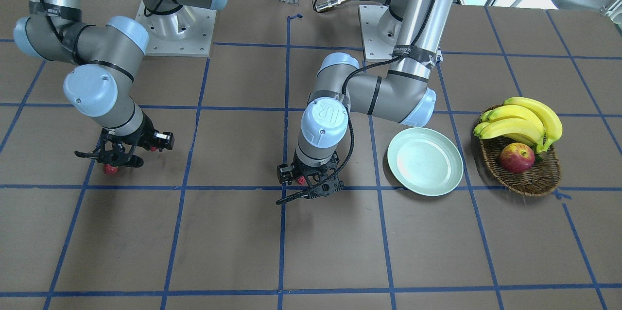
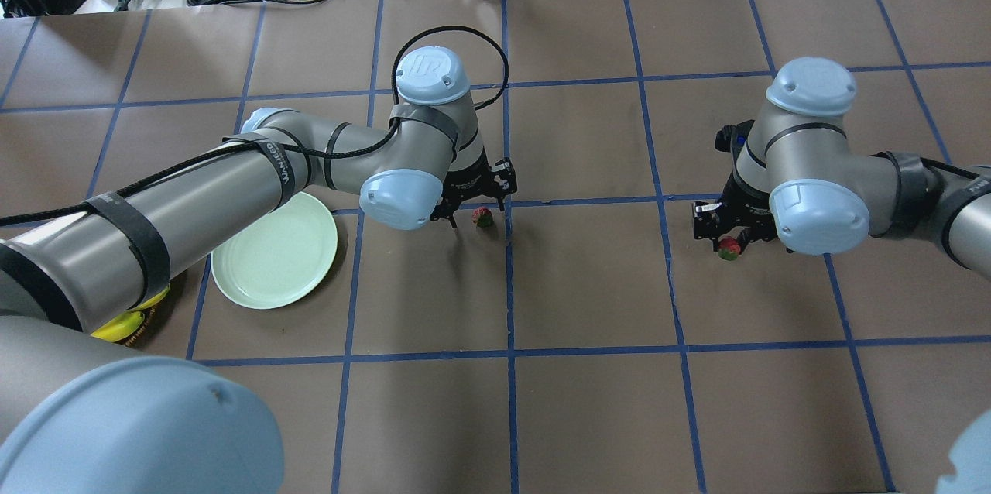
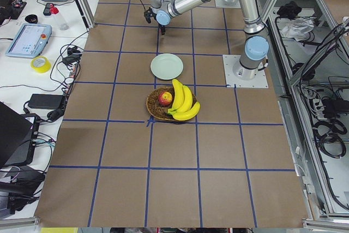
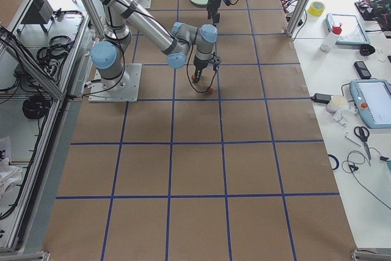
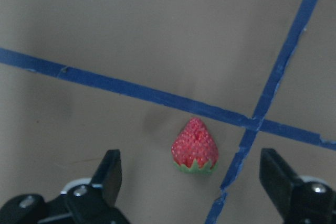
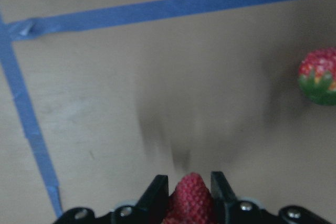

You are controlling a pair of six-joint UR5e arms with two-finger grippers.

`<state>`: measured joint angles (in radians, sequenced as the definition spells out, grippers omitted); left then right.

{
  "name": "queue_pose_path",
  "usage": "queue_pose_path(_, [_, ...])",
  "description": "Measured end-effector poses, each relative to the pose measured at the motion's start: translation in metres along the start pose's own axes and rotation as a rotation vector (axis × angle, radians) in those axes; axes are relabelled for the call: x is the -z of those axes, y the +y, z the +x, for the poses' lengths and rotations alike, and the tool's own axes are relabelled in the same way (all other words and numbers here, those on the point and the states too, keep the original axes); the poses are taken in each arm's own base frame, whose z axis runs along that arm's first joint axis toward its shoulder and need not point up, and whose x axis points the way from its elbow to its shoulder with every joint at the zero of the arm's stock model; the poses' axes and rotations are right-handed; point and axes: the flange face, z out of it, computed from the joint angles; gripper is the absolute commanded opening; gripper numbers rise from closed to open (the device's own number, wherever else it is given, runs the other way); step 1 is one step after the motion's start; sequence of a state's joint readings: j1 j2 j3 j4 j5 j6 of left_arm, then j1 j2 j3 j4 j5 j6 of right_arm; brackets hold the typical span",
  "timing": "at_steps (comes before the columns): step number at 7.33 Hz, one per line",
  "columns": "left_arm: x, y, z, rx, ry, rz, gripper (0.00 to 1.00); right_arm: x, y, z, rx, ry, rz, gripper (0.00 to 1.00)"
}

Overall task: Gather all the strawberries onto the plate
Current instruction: 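Grasp the center strawberry with the left gripper while the right grasps another, then drop the strawberry into the plate with the left gripper while the right sets one centrally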

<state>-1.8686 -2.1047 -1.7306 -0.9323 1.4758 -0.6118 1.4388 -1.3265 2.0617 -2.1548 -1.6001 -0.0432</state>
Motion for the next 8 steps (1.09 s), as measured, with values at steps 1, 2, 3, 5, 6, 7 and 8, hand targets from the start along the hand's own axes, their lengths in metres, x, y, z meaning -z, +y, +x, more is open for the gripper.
queue_pose_path(1, [-0.003,0.001,0.001,0.008,-0.001,-0.002,0.40,0.004,0.002,-0.028,0.039,-0.019,0.002,0.19])
queue_pose_path(2, [-0.001,0.003,0.002,0.014,0.000,0.000,0.18,0.004,0.008,-0.055,0.047,-0.053,0.004,0.19])
queue_pose_path(3, [0.005,0.004,0.002,0.009,0.005,0.007,0.10,0.003,0.016,-0.081,0.021,-0.093,-0.001,0.19])
queue_pose_path(5, [0.011,0.006,0.002,-0.011,0.010,0.014,0.00,0.001,0.035,-0.131,-0.059,-0.171,-0.017,0.19])
queue_pose_path(6, [0.019,0.004,-0.002,-0.034,0.008,0.020,0.00,0.000,0.047,-0.160,-0.093,-0.206,-0.017,0.19])
queue_pose_path(7, [0.031,-0.002,-0.017,-0.065,-0.027,0.030,0.00,-0.003,0.057,-0.185,-0.104,-0.224,-0.009,0.19])
queue_pose_path(8, [0.046,-0.011,-0.044,-0.094,-0.089,0.041,0.00,-0.005,0.068,-0.207,-0.095,-0.231,0.000,0.19])
